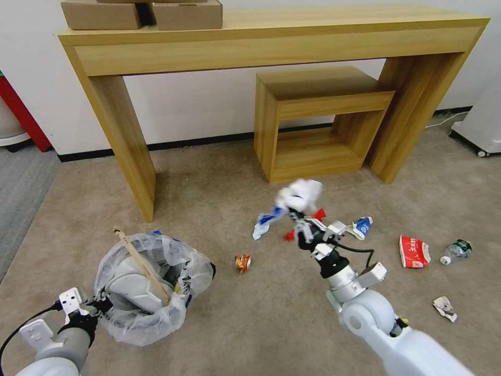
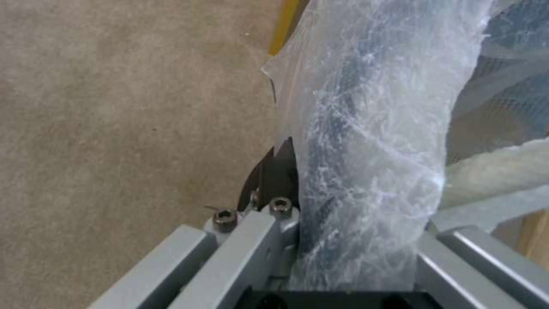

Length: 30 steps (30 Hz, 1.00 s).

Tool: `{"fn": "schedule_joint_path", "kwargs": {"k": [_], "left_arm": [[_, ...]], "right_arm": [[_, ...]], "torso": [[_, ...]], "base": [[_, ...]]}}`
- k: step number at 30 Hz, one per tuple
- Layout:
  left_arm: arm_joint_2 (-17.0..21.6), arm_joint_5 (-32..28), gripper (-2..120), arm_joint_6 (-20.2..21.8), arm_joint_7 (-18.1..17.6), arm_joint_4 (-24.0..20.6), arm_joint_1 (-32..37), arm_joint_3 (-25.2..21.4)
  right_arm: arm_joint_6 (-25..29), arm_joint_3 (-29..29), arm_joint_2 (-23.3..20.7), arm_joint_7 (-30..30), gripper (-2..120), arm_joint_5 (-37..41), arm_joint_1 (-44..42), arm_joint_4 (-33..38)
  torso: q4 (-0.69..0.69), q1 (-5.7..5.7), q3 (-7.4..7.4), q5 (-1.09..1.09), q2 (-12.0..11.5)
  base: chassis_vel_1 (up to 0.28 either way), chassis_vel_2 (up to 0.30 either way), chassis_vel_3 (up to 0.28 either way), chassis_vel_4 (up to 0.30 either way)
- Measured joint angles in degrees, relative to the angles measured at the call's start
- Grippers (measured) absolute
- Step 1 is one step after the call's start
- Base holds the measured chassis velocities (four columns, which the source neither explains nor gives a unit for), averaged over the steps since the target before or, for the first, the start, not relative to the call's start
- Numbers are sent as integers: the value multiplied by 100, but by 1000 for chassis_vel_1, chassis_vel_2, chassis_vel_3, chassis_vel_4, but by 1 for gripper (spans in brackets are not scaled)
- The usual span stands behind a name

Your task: Pick up the trash bin and place the garbage on the floor into it.

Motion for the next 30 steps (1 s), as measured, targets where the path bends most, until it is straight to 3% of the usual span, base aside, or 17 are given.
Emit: {"fn": "schedule_joint_path", "kwargs": {"k": [1,2,5,6,9,13,15,22,30], "left_arm": [[-8,0,0,17,-10,-47,2,8],[-8,0,0,17,-10,-47,2,8],[-59,3,0,59,-28,-162,1,24],[-59,3,0,59,-28,-162,1,24],[-143,24,0,71,-37,-264,50,11],[-224,48,0,70,-38,-361,145,-42],[-320,85,0,52,-36,-460,251,-106],[-427,119,0,28,-29,-545,305,-143],[-531,139,0,19,-22,-582,322,-160]], "right_arm": [[-135,-371,-232,162,0,146,327,199],[-135,-371,-232,162,0,146,327,199],[-678,-1724,-575,1069,0,787,1731,781],[-678,-1724,-575,1069,0,787,1731,781],[-1134,-2947,-288,1958,0,1479,2941,1061],[-1408,-3595,158,2578,0,1840,3692,1107],[-1698,-4126,624,3224,0,2211,4293,1038],[-2262,-4796,1308,4219,0,2538,4616,692],[-2576,-5162,2153,4761,0,2592,4574,246]], "torso": [[1,0,0,-3,0],[1,0,0,-3,0],[0,0,0,-3,0],[0,0,0,-3,0],[1,0,0,-2,0],[0,0,0,-2,0],[3,0,0,-4,0],[0,0,0,-3,0],[0,0,0,-3,0]], "base": [[0,0,0,0],[0,0,0,0],[0,0,0,0],[0,0,0,0],[0,0,0,0],[0,0,0,0],[0,0,0,0],[0,0,0,0],[0,0,0,0]]}}
